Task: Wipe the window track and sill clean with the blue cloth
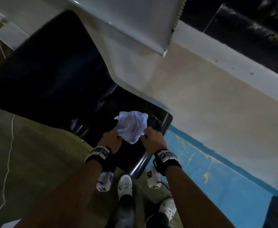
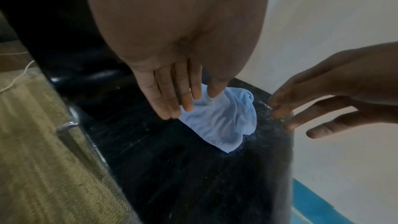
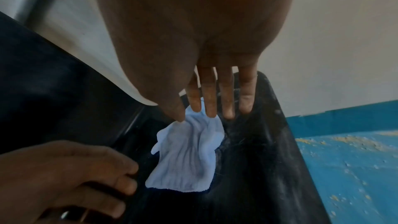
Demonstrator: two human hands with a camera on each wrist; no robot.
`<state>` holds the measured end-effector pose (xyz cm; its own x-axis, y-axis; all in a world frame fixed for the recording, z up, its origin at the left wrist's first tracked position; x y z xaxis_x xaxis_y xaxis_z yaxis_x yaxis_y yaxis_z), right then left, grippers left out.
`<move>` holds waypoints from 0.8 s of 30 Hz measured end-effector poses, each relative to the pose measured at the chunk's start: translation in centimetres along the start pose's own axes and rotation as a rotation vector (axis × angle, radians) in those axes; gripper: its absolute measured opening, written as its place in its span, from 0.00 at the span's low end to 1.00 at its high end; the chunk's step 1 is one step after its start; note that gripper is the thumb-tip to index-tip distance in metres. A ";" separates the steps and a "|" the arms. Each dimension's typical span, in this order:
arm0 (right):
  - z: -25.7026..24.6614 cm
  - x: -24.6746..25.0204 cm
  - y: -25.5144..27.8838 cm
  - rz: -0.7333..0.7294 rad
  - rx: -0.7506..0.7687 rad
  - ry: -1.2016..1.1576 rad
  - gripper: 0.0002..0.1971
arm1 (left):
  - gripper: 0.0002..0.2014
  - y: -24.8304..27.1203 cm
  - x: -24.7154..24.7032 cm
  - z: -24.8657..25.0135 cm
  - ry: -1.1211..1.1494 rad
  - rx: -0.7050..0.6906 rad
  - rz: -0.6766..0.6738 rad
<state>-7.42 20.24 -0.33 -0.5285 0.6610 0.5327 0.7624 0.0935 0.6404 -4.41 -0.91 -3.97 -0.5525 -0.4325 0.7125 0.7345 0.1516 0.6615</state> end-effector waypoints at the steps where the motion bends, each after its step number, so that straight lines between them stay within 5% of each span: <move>1: -0.1 -0.3 -0.9 0.006 -0.008 -0.011 0.19 | 0.14 -1.0 0.1 0.2 0.019 -0.006 0.035; 4: 0.1 -1.7 -2.8 0.052 -0.003 -0.019 0.30 | 0.31 -3.8 -0.6 0.0 0.082 0.020 0.119; 7: 0.9 -3.8 -4.7 0.048 -0.006 -0.076 0.35 | 0.39 -6.3 -2.3 0.1 0.203 0.078 0.059; 15: 3.9 -2.4 -6.0 0.232 -0.038 -0.262 0.04 | 0.21 -7.4 -2.9 -0.8 0.071 -0.039 -0.030; 20: 3.0 0.9 -1.9 0.210 -0.007 -0.583 0.15 | 0.12 -2.6 2.3 0.6 0.517 -0.158 -0.021; 24: 0.6 3.9 4.2 0.130 0.081 -0.766 0.25 | 0.14 4.2 7.2 3.9 0.632 -0.232 0.004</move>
<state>-6.11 23.65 4.15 -0.0499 0.9974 0.0511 0.8409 0.0144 0.5410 -6.83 0.03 4.85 -0.2647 -0.8802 0.3939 0.8406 -0.0104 0.5415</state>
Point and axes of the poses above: each hand's wrist, its own y-axis away from the middle knuckle, its own x-axis out of the back of the hand, z = x × y, the point moved 6 cm from there along -y, towards the middle knuckle, and after that the axes turned 11 degrees about -y, right-handed, at the moved point
